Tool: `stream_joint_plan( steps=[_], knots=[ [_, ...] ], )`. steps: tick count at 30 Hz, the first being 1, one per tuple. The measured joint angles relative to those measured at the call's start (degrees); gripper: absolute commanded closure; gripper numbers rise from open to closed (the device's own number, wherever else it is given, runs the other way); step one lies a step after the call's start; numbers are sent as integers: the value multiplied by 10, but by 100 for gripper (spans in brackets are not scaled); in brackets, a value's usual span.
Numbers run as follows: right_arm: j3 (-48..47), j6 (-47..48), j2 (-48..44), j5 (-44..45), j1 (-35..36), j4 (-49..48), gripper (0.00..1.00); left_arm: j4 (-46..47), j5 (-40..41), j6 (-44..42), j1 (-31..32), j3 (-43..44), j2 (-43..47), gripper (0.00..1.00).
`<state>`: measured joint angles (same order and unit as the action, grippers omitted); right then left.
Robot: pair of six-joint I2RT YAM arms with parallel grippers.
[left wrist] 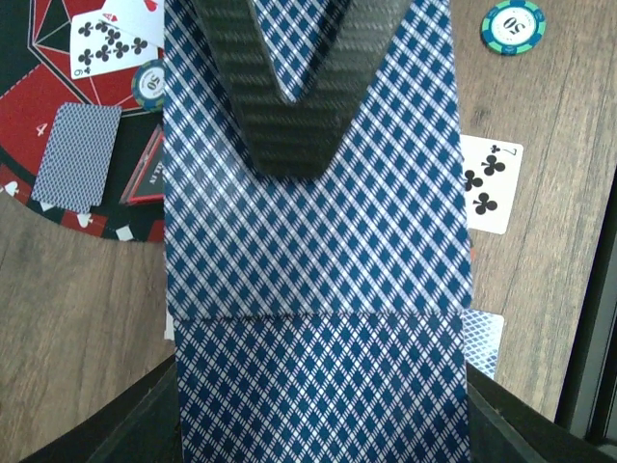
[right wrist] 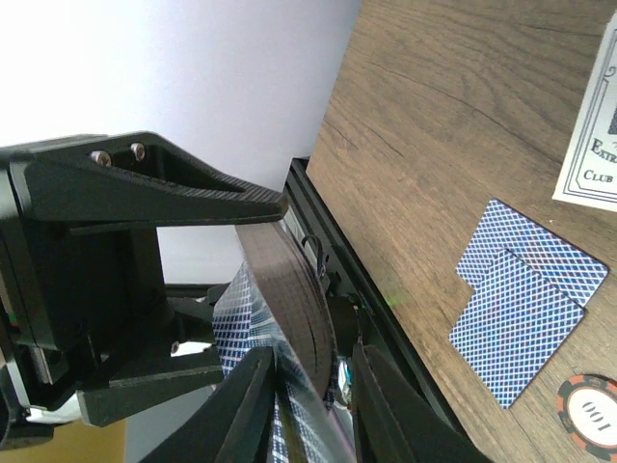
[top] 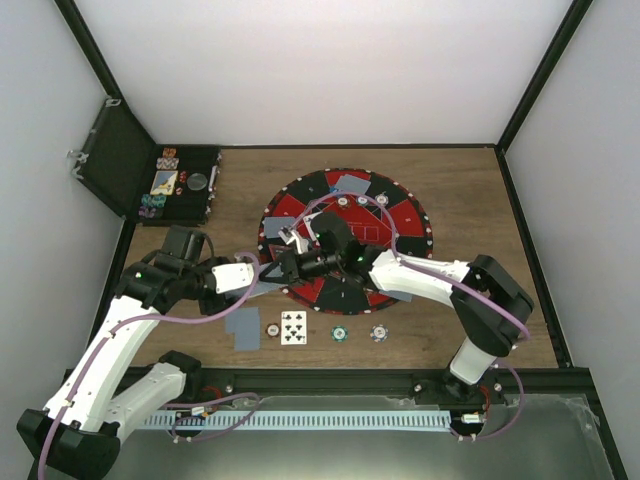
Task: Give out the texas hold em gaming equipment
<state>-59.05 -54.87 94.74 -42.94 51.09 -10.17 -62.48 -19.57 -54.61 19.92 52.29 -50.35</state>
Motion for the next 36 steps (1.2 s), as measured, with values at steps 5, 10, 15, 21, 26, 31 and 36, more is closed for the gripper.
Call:
stream_joint_plan(
  steps=[5, 10, 15, 21, 26, 31, 36],
  knots=[
    [5, -1, 0, 2, -4, 5, 68, -4, 9, 0, 0, 0, 0, 96],
    [8, -2, 0, 1, -4, 5, 76, -9, 12, 0, 0, 0, 0, 96],
    [8, -1, -3, 3, -4, 8, 86, -13, 15, 0, 0, 0, 0, 96],
    [8, 5, -23, 10, -9, 22, 99, -13, 15, 0, 0, 0, 1, 96],
    [11, 12, -46, 12, -22, 35, 99, -13, 15, 0, 0, 0, 1, 96],
    [16, 21, -63, 14, -41, 51, 99, -13, 15, 0, 0, 0, 4, 96],
    [43, 24, -87, 6, -80, 56, 99, -13, 15, 0, 0, 0, 4, 96]
  ],
)
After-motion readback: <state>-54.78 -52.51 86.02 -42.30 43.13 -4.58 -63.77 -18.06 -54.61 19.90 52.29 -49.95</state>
